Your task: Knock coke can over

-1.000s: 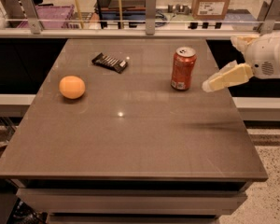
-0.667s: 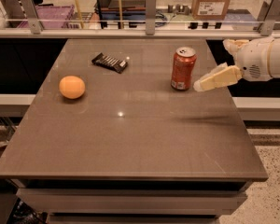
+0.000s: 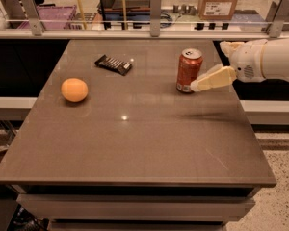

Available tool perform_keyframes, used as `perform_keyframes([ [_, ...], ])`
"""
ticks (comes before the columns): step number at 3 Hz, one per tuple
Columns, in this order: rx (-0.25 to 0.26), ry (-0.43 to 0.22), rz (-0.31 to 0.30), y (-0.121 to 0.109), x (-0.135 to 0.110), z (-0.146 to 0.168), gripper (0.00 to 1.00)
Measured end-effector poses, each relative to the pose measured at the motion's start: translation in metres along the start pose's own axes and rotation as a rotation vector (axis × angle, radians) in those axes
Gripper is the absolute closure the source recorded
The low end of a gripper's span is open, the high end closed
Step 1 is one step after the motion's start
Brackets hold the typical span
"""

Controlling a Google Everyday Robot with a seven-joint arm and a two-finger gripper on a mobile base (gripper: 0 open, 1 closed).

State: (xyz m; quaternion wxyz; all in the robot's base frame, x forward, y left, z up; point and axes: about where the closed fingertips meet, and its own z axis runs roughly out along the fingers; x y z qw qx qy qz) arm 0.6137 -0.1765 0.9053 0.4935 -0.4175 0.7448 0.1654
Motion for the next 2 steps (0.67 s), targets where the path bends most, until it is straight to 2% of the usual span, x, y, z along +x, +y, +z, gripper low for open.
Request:
perform_keyframes([
  [2,-0.024,-0.054,0.014,-0.002,0.0,0.023,0.0],
])
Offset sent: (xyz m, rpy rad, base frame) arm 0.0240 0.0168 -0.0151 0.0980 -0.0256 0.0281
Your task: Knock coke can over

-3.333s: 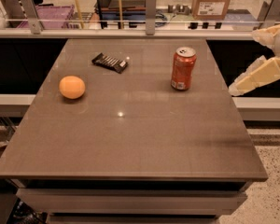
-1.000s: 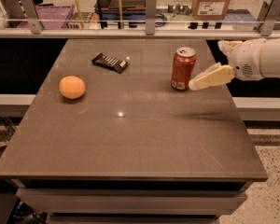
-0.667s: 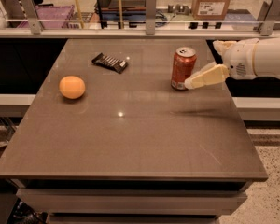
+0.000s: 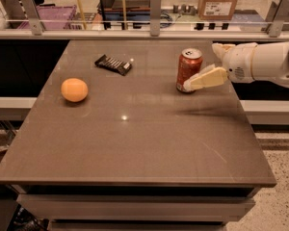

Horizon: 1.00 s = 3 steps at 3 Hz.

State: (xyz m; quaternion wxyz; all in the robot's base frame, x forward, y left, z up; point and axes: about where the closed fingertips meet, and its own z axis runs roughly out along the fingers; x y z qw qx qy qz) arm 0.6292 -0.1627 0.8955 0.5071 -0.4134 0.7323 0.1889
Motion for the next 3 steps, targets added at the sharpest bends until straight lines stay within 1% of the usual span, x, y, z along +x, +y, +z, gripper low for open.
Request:
perform_keyframes([
  [2,-0.027,-0.081,0.019,-0.001,0.001,0.019,0.0],
  [3,-0.031,-0.08,0.018,0.001,0.001,0.021,0.18],
])
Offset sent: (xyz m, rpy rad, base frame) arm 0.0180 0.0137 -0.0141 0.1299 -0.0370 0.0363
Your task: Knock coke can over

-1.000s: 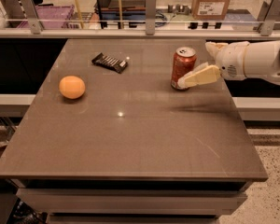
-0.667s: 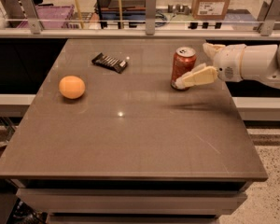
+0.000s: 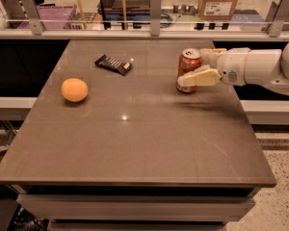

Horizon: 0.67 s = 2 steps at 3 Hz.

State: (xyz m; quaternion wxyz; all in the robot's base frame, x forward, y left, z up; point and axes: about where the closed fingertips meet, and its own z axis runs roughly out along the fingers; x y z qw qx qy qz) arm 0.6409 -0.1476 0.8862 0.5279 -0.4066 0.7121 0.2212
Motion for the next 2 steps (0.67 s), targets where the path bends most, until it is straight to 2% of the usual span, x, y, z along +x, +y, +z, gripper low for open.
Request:
perform_keyframes([
  [2,-0.007,-0.001,-0.001,0.0024,-0.0011,0.0037,0.66],
])
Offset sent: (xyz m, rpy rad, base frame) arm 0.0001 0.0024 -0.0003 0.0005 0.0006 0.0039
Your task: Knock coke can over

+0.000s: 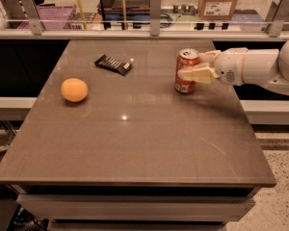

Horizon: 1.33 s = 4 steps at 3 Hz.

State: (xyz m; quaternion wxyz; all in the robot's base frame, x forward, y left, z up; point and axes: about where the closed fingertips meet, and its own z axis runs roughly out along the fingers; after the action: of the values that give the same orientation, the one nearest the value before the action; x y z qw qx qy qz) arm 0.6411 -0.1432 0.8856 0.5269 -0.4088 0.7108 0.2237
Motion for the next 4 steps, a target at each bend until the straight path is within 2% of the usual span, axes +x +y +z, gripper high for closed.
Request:
perform_keyframes([
  [1,-0.004,-0.001,-0.001,0.0013,-0.0006,0.002,0.88],
  [2,-0.012,-0.001,-0.002,0.0039,-0.0017,0.0059,1.0],
  [4,-0.013,0.02,-0.004,0.0017,-0.0031,0.0047,1.0],
])
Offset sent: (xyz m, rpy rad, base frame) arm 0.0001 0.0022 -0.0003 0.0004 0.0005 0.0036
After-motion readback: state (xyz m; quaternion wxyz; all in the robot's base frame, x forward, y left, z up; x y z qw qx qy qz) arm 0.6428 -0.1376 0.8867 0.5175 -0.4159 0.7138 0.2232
